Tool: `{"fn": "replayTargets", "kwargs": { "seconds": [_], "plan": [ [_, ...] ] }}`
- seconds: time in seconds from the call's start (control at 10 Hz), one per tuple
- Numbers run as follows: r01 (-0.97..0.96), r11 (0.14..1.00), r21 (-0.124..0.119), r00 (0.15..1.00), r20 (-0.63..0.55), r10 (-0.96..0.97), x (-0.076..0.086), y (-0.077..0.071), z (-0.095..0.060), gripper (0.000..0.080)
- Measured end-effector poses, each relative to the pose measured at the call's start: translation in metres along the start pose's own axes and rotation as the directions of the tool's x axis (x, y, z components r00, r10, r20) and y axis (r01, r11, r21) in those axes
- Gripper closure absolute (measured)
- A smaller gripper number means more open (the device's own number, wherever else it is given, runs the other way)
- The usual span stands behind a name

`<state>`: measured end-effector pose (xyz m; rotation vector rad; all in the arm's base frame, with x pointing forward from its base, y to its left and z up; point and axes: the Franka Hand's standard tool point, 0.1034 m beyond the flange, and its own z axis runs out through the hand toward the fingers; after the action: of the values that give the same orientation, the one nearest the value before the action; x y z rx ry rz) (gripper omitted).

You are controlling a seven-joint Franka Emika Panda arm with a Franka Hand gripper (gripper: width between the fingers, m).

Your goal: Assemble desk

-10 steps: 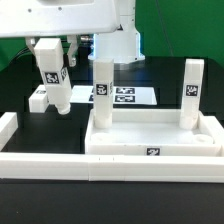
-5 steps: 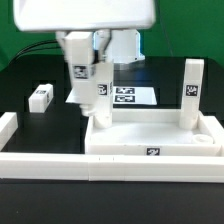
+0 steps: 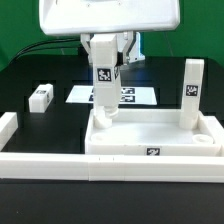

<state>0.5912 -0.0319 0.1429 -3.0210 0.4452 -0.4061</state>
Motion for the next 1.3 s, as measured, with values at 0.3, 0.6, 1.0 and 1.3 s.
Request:
{"fn": "replayTargets", "kwargs": {
  "seconds": [0.3,0.6,1.0,1.3],
  "plan": [
    [0.031,0.999,0.008,0.999,0.006,-0.031,-0.020,-0.076,-0.002,0.0514],
    [0.039,0.999,0.015,0.999,0.019,-0.040,-0.023,-0.093,0.001,0.0514],
    [0.162,0.987,-0.003,0.986,-0.048,-0.162,-0.020,-0.105,0.003,0.0514],
    [0.246,0.969,-0.011,0.969,-0.016,-0.246,-0.018,-0.114,0.005,0.0514]
  ]
}}
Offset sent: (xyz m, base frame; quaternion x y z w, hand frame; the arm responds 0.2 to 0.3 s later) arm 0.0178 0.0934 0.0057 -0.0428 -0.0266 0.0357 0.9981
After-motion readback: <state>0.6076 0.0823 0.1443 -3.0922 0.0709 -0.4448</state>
